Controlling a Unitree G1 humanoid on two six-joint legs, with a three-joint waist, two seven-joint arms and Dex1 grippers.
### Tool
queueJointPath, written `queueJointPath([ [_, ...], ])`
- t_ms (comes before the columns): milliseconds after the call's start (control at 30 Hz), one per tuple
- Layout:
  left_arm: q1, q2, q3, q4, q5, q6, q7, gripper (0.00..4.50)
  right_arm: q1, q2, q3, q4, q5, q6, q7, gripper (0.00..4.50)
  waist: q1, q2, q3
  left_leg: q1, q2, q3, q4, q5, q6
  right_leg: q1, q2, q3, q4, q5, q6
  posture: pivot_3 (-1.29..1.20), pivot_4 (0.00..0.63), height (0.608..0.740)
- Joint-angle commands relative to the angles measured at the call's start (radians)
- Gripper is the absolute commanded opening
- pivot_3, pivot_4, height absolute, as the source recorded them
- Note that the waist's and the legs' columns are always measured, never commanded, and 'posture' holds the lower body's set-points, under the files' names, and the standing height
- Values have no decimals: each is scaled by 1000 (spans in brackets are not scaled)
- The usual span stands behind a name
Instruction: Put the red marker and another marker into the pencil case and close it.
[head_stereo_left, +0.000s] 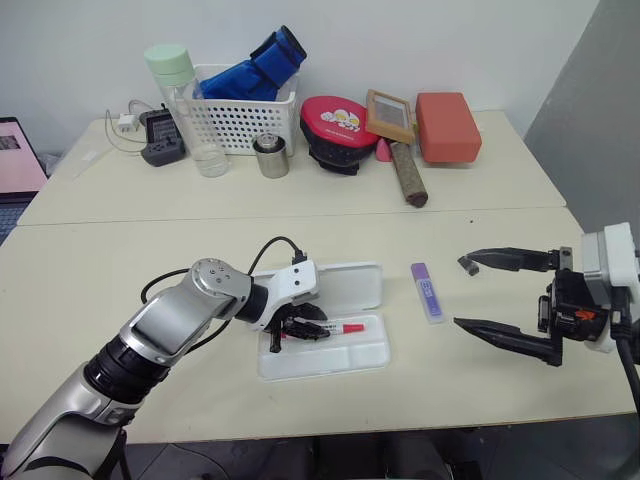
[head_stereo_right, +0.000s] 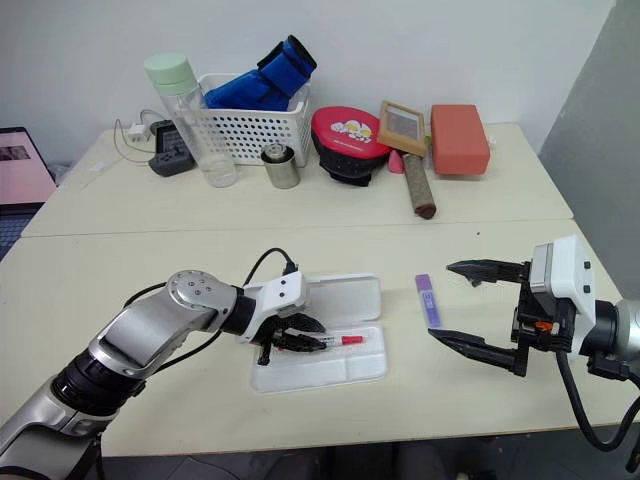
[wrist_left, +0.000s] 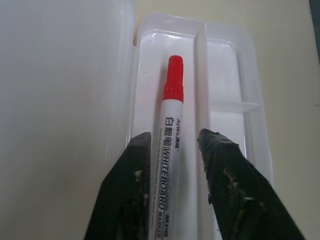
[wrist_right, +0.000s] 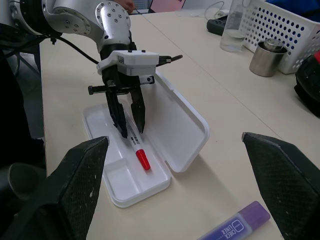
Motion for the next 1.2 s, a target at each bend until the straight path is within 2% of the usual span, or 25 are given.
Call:
queueJointPath([
  [33, -28, -5, 43, -60, -22, 18, -9, 2473, 3, -9, -30, -19, 14, -12, 2, 4500, 0, 0, 0, 0, 0, 0, 0, 0, 0, 0, 0, 0, 0, 0, 0, 0, 150, 740],
  [167, -43, -12, 59, -85, -42, 46, -5, 3311, 6, -10, -34, -20, 16, -10, 2, 4500, 0, 0, 0, 0, 0, 0, 0, 0, 0, 0, 0, 0, 0, 0, 0, 0, 150, 740],
  [300, -72, -45, 134, -147, -163, 140, -9, 4066, 8, -9, -33, -21, 18, -9, -1, 4500, 0, -1, 1, 0, 0, 0, 0, 0, 0, 0, 0, 0, 0, 0, 0, 0, 150, 740],
  [333, -78, -56, 147, -154, -182, 160, 1, 4384, 10, -9, -35, -20, 19, -10, -1, 4500, 0, -1, 1, 0, 0, 0, 0, 0, 0, 0, 0, 0, 0, 0, 0, 0, 150, 740],
  [367, -85, -68, 168, -160, -215, 188, 7, 4464, 11, -9, -34, -20, 18, -11, 0, 4500, 0, -1, 1, 0, 0, 0, 0, 0, 0, 0, 0, 0, 0, 0, 0, 0, 150, 740],
  [500, -116, -107, 265, -179, -361, 295, 22, 4464, 6, -10, -30, -13, 17, -14, 3, 4500, -2, -1, 1, 0, 0, 0, 0, 0, -1, 1, 0, 0, 0, 0, 0, 0, 150, 740],
  [633, -133, -102, 296, -183, -400, 323, 49, 4464, -7, -12, -18, -2, 15, -16, 4, 4500, -2, -1, 1, 0, 0, 0, 1, 1, -1, 1, 0, 0, 0, 0, 0, 0, 150, 740],
  [700, -150, -139, 351, -172, -457, 344, 76, 4464, -15, -12, -9, 4, 11, -16, 1, 4500, -2, -2, 1, 1, 0, 1, 1, 1, -2, 1, 0, 0, 0, 0, 0, 0, 150, 740],
  [867, -189, -206, 415, -139, -432, 257, 177, 4464, -46, -9, 23, 40, -27, -7, -41, 4500, 2, -2, 1, 0, 0, 0, 2, 2, -3, 1, 0, 0, 0, 0, 0, 0, 150, 740],
  [933, -204, -228, 447, -100, -402, 205, 230, 4464, -80, 2, 82, 75, -91, 6, -116, 4500, 0, -2, 1, 0, 0, 1, 2, 2, -4, 1, 0, 0, 0, 0, 1, 0, 150, 740],
  [1000, -194, -215, 462, -88, -365, 146, 247, 4464, -150, 33, 179, 121, -172, 81, -275, 4500, -3, -2, 1, 1, 0, 1, 2, 2, -4, 1, 0, 1, 0, 0, 0, 0, 150, 740],
  [1100, -163, -195, 536, -116, -451, 141, 203, 4464, -267, 171, 306, 141, -226, 286, -564, 4500, -10, -3, 1, 1, 1, 2, 2, 3, -5, 0, 0, 2, 0, 0, 0, 0, 150, 740],
  [1200, -135, -159, 523, -133, -419, 80, 164, 4464, -316, 321, 377, 118, -286, 463, -777, 4500, -6, -3, 1, 0, 1, 1, 1, 3, -6, -2, 0, 3, 1, 0, 0, 0, 150, 740],
])
